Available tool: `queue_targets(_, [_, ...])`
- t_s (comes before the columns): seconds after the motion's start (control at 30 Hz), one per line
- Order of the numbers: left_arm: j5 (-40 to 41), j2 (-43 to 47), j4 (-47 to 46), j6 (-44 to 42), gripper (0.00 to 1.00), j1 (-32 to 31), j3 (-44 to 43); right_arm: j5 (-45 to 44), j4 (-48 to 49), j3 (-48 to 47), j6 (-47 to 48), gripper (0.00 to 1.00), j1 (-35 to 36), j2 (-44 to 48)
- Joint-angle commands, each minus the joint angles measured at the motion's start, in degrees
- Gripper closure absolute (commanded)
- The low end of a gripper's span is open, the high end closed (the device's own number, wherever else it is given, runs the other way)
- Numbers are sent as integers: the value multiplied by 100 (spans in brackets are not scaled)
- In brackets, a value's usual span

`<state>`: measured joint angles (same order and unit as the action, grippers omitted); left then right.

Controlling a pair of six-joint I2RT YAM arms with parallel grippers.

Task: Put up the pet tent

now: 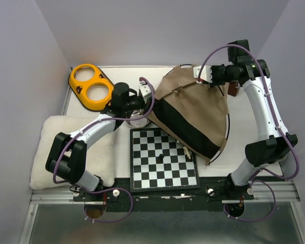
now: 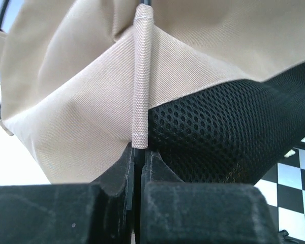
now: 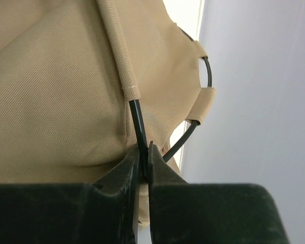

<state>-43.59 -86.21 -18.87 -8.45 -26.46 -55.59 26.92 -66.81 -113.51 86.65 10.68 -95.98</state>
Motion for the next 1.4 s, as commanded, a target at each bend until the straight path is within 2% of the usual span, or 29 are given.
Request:
queue_targets(0.0, [-456,157,-785,688,100,833,346,-319,97,-48,-52,87,-205,1])
queue_targets(0.17, [-667,-17,-267,-41,100,1459,445,-82,-340,-801,-534,79,-619,-429])
queue_targets(0.2, [-668,-53,-266,-173,100,1485,435,93,-542,-1004,-701,74,-619,-508])
queue_targets(0.3, [-852,-342,-74,-735,100,1494,190,891,-930,-1576,-1324,36,-619,-597])
queue_targets(0.33, [-870,-491,-47,-816,100,1521,76,1190,-957,-1769,-1700,28,-619,-562])
queue_targets(0.37, [-948,-606,-11,-921,100,1556,-56,1428,-957,-1840,-1983,26,-619,-518])
queue_targets(0.57, [-1537,-1213,472,-2037,100,1810,-654,1624,-150,-1657,-2873,26,-839,-412])
queue_targets(0.7, [-1740,-1477,1340,-3327,100,1864,-1093,1291,518,-1174,-2514,29,-1032,-710])
queue_targets(0.83, [-1863,-1740,1877,-3786,100,1855,-1497,1570,476,-1874,-2118,30,-1392,-1483])
queue_targets(0.93, [-1863,-1776,1879,-3874,100,1828,-1569,1886,458,-2332,-2013,28,-1446,-1914])
queue_targets(1.03, [-1828,-1802,2107,-4033,100,1802,-1604,2352,616,-2106,-2003,26,-1428,-1985])
queue_targets(1.2, [-1784,-1829,2318,-4244,100,1802,-1630,2476,651,-1788,-1775,27,-1384,-2196])
queue_targets(1.37, [-1714,-1846,2292,-4227,100,1749,-1656,2521,327,-1859,-1266,34,-1305,-2512])
